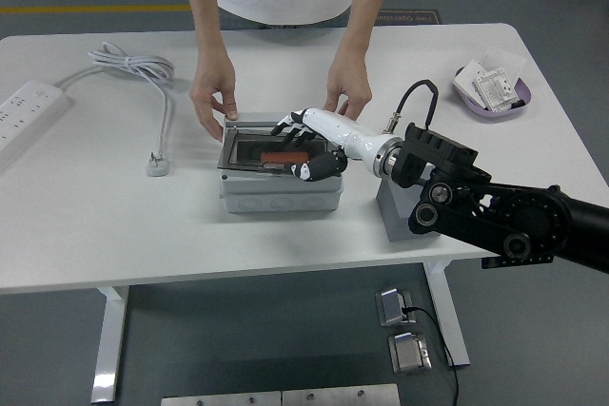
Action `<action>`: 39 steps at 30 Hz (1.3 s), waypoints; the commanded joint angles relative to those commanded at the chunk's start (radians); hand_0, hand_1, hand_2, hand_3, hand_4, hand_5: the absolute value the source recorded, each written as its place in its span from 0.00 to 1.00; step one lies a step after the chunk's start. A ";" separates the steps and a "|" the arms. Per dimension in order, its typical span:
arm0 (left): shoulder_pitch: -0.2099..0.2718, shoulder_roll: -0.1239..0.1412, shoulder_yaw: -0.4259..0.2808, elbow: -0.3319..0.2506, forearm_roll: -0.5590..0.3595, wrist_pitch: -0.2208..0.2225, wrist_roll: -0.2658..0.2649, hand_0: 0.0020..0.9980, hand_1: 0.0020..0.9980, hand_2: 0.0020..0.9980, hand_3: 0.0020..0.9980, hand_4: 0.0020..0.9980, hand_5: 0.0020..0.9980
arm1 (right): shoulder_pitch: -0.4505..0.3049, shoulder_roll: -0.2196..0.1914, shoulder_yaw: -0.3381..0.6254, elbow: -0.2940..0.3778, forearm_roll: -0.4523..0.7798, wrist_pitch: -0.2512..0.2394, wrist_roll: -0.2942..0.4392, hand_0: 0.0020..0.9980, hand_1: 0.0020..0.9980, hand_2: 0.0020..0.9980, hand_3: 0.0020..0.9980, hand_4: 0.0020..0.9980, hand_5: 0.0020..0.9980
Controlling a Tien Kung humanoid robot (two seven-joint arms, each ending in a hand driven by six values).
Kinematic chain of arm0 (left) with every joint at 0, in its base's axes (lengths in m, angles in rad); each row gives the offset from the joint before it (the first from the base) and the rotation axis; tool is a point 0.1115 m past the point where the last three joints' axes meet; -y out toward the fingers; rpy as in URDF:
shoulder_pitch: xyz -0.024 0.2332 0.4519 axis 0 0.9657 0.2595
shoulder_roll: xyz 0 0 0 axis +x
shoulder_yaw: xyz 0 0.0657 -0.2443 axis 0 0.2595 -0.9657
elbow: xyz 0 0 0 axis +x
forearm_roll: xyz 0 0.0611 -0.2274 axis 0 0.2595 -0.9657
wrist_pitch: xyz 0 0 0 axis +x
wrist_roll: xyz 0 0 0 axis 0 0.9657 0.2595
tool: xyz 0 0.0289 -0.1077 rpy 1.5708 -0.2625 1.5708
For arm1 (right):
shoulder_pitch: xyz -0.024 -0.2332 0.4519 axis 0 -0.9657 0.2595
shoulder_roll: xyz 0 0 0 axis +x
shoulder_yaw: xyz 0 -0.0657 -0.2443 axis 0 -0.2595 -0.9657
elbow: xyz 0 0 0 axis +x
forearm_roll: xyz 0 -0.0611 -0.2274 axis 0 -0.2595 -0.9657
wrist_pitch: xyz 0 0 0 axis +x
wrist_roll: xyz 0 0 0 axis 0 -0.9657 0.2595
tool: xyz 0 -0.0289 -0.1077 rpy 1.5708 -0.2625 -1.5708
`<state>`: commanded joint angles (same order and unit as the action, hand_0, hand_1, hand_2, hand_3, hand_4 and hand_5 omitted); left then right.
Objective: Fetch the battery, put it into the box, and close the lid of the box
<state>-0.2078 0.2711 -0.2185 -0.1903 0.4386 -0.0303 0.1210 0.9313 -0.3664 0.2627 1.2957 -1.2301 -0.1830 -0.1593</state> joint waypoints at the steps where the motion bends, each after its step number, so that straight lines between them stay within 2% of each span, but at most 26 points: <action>1: 0.000 0.000 -0.003 0.000 0.003 0.000 0.001 0.60 0.69 0.54 0.59 0.48 0.17 | -0.004 -0.004 0.010 0.000 -0.001 0.004 -0.002 0.70 0.66 0.70 0.78 0.68 0.11; 5: 0.002 -0.002 -0.008 0.000 0.006 0.000 0.002 0.59 0.69 0.54 0.59 0.48 0.17 | -0.022 -0.027 0.060 0.001 -0.013 0.024 -0.014 0.69 0.66 0.69 0.78 0.68 0.12; 10: 0.004 -0.004 -0.034 0.002 0.027 -0.001 0.010 0.59 0.69 0.54 0.59 0.48 0.17 | -0.071 -0.075 0.157 -0.002 -0.048 0.058 -0.044 0.69 0.66 0.69 0.78 0.68 0.12; 17: 0.014 -0.009 -0.049 0.004 0.031 0.000 0.014 0.59 0.69 0.54 0.59 0.48 0.17 | -0.214 -0.157 0.344 0.027 -0.148 0.091 -0.084 0.70 0.64 0.68 0.77 0.68 0.12; 21: 0.022 -0.014 -0.054 0.006 0.027 0.001 0.014 0.59 0.69 0.54 0.59 0.48 0.17 | -0.328 -0.167 0.493 0.086 -0.230 0.073 -0.064 0.70 0.64 0.68 0.77 0.68 0.12; 24: 0.027 -0.018 -0.044 0.006 0.010 0.003 0.010 0.59 0.69 0.54 0.59 0.48 0.18 | -0.433 -0.139 0.613 0.114 -0.267 0.030 -0.002 0.68 0.64 0.67 0.74 0.70 0.14; 26: 0.030 -0.021 -0.039 0.007 0.003 0.003 0.009 0.59 0.69 0.54 0.59 0.48 0.18 | -0.499 -0.110 0.685 0.106 -0.232 -0.009 0.051 0.68 0.64 0.67 0.74 0.70 0.14; 33: 0.036 -0.028 -0.025 0.008 -0.015 0.006 0.002 0.59 0.69 0.54 0.59 0.47 0.17 | -0.723 -0.012 0.925 0.028 0.016 -0.158 0.314 0.69 0.63 0.65 0.71 0.70 0.14; 35: 0.037 -0.030 -0.021 0.009 -0.020 0.006 0.000 0.59 0.69 0.54 0.59 0.46 0.17 | -0.781 0.018 0.975 0.011 0.100 -0.161 0.398 0.69 0.62 0.64 0.68 0.73 0.15; 39: 0.038 -0.032 -0.006 0.009 -0.037 0.007 -0.006 0.59 0.69 0.54 0.59 0.46 0.17 | -0.862 0.055 1.008 0.012 0.253 -0.120 0.551 0.69 0.62 0.64 0.68 0.73 0.15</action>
<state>-0.1697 0.2388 -0.2242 -0.1813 0.4012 -0.0229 0.1150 0.0690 -0.3118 1.2704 1.3073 -0.9768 -0.3026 0.3921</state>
